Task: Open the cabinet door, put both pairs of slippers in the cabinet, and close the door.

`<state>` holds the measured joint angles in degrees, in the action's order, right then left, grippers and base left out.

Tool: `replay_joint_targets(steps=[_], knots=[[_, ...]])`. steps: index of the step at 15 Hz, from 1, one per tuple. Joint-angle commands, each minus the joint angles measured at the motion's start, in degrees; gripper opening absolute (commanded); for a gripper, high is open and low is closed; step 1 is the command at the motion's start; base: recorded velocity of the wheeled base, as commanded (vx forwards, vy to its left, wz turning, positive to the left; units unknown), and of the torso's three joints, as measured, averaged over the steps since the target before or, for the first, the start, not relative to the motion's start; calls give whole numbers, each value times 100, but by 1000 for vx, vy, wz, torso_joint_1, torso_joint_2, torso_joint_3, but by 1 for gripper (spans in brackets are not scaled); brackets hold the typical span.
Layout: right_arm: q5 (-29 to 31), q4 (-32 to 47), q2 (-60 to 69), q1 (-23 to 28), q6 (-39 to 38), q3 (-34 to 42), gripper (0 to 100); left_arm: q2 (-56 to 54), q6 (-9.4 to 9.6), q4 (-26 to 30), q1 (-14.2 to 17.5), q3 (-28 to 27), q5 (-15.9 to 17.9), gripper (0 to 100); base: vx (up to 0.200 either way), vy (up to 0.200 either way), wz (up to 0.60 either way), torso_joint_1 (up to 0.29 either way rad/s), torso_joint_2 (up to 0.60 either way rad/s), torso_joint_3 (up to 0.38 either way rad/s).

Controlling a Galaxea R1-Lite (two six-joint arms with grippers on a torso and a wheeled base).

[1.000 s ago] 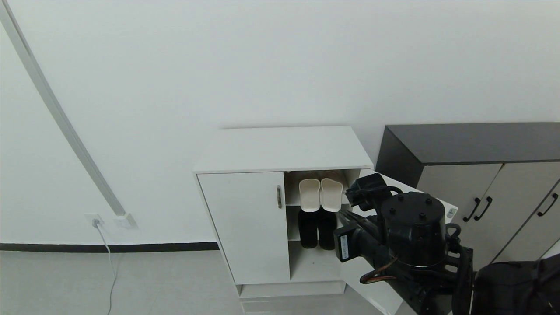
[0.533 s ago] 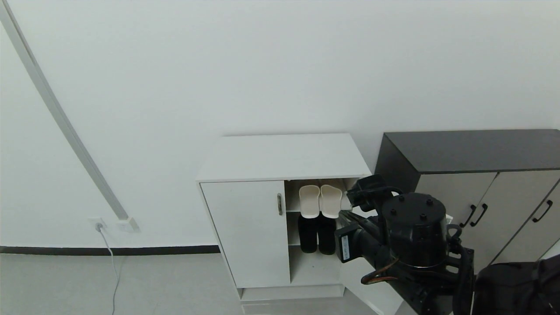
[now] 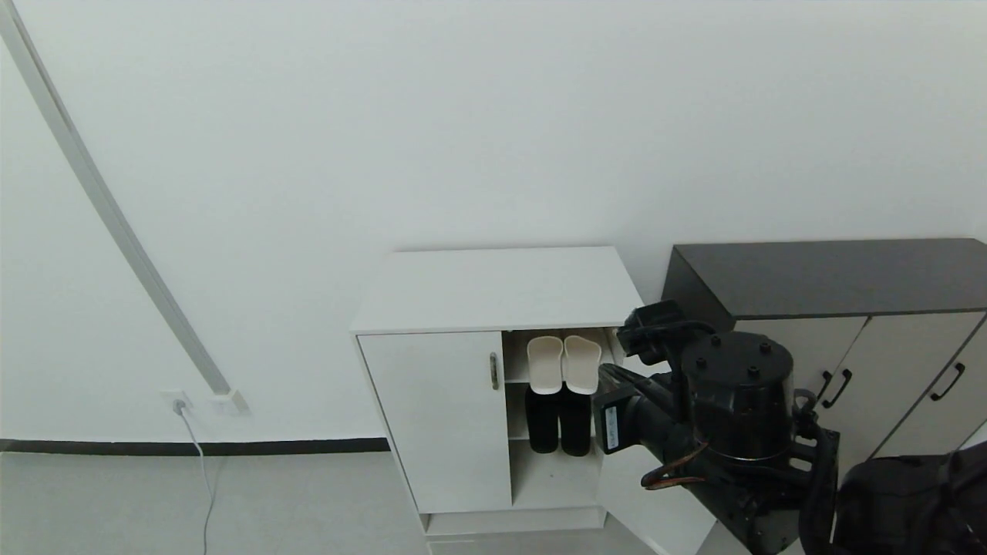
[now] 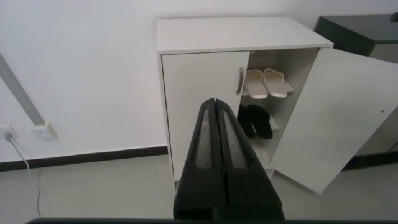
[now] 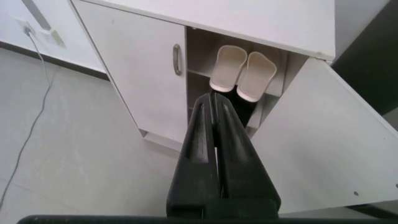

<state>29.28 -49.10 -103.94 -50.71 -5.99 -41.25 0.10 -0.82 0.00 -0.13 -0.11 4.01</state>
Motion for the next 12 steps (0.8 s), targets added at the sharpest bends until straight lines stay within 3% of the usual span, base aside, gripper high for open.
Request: replay_joint_targets(steps=[1, 5, 11, 12], knots=[[-19, 6, -4, 62, 62, 12, 0, -1, -6, 0, 5, -7, -6, 0, 0, 0, 0, 0, 0, 0], [-19, 15, 5, 53, 71, 56, 0, 8, -6, 0, 5, -7, 3, 0, 0, 0, 0, 0, 0, 0], [-10, -12, -65, 123, 115, 74, 0, -1, -6, 0, 5, 2, -6, 0, 0, 0, -600, 8, 1, 2], [-10, -126, -144, 220, 124, 74, 0, -1, -6, 0, 5, 2, -6, 0, 0, 0, 0, 0, 0, 0]])
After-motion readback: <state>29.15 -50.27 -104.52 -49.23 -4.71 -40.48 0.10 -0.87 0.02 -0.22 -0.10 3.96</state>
